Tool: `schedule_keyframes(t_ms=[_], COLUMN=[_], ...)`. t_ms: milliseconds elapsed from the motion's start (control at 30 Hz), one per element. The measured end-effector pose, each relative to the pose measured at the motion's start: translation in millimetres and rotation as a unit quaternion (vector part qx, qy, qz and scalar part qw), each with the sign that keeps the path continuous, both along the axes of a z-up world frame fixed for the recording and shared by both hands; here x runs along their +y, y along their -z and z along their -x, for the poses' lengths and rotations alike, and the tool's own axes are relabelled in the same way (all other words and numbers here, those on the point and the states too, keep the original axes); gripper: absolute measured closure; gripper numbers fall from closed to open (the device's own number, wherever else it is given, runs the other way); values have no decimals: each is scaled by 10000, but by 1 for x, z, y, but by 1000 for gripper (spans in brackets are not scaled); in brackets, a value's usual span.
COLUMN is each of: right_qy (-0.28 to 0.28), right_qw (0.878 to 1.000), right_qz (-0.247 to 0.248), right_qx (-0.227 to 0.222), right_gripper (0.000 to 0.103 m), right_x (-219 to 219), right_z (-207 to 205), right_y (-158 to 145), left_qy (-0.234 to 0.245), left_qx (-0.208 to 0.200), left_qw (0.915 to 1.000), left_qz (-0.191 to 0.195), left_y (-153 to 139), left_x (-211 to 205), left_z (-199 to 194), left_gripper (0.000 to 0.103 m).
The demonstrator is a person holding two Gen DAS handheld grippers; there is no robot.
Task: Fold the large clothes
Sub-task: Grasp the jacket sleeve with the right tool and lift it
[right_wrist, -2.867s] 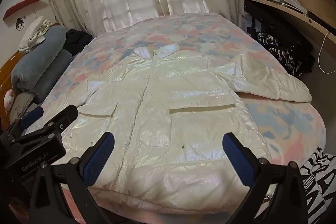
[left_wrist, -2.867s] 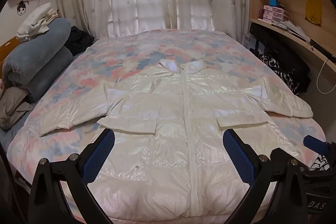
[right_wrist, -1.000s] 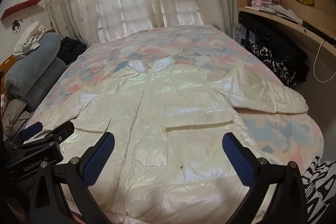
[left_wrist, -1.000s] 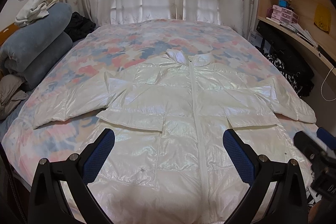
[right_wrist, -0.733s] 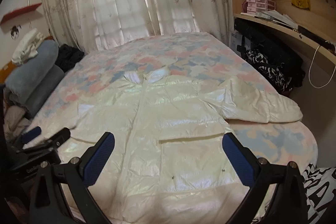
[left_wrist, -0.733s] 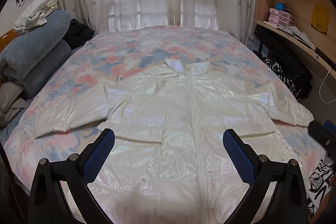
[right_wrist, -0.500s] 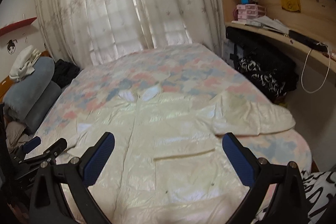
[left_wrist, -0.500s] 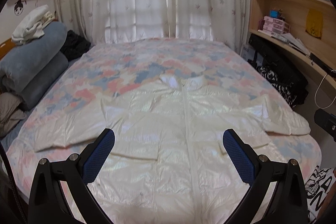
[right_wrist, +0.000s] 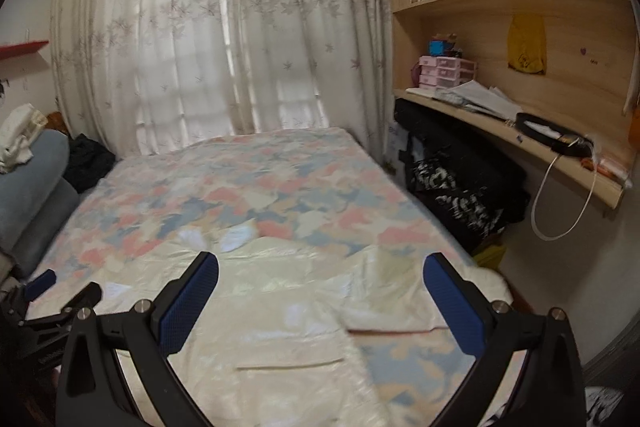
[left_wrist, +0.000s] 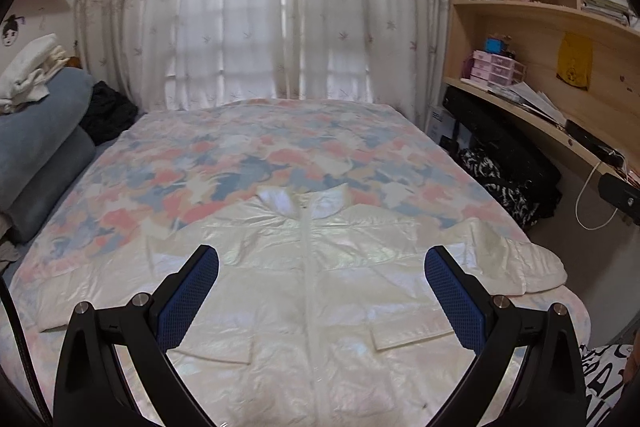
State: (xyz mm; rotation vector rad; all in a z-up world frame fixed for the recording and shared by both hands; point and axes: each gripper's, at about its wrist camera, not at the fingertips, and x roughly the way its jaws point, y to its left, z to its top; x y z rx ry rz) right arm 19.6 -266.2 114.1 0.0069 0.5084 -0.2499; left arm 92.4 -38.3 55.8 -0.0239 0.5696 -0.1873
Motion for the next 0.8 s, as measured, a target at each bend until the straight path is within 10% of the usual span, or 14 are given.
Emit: schedule_keyframes(t_ms=[533,800], right_qy=[922,1924], right_qw=[9825,9344], right_qz=[-1161,-2504], right_qx=[1125,1649], right_gripper=[15,29], right_x=[-146,-263], right_z=[-76,-90], right_y=[109,196], left_qy=[442,443], left_qx=[686,1256], left_qw=[9960,9906], left_qz=[-353,-296], left_y=[93,152], left_x=[-101,-134], left_z=[-102,-152], left_gripper=[1,1])
